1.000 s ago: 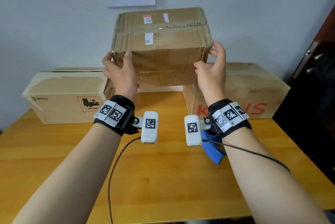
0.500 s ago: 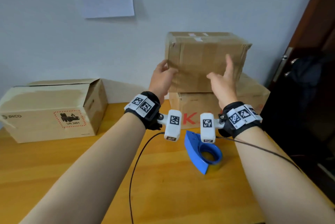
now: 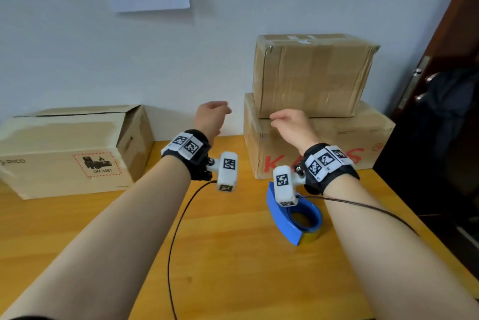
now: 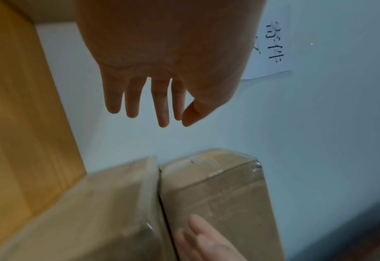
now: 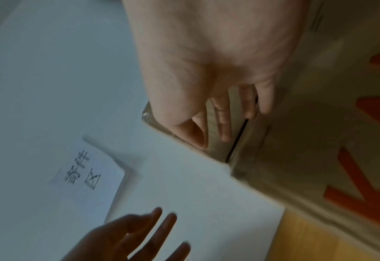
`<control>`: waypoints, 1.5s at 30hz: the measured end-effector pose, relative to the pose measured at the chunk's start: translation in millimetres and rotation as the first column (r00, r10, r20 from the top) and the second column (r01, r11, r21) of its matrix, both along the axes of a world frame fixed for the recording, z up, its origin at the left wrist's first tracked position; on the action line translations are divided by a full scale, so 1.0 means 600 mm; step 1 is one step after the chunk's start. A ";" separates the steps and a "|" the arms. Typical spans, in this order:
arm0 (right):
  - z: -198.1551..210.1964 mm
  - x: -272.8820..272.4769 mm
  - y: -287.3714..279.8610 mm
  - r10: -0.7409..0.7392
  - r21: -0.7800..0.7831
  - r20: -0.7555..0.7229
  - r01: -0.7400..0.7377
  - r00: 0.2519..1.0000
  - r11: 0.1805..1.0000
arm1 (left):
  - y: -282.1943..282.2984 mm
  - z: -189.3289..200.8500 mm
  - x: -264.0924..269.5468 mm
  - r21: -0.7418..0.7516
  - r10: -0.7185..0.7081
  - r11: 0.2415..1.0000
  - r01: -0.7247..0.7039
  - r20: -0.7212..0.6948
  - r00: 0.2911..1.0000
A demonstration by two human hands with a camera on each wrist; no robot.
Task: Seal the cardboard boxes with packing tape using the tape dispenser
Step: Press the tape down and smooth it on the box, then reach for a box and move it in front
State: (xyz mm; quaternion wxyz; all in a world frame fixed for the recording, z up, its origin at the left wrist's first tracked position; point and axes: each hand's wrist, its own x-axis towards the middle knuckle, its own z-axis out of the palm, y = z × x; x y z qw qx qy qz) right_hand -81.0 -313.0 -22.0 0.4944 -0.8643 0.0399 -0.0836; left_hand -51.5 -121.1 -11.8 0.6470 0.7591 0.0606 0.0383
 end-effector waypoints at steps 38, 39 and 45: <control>-0.041 -0.024 0.131 0.233 -0.056 -0.123 -0.241 0.965 0.969 | 0.217 -0.094 -0.019 0.850 0.472 0.514 -0.115 -0.169 0.866; -0.040 -0.025 0.131 0.237 -0.055 -0.119 -0.245 0.964 0.968 | 0.201 -0.092 -0.031 0.854 0.444 0.512 -0.092 -0.171 0.879; -0.027 -0.034 0.126 0.244 -0.028 -0.073 -0.246 0.967 0.969 | 0.075 -0.098 -0.119 0.908 0.159 0.414 0.059 -0.137 0.978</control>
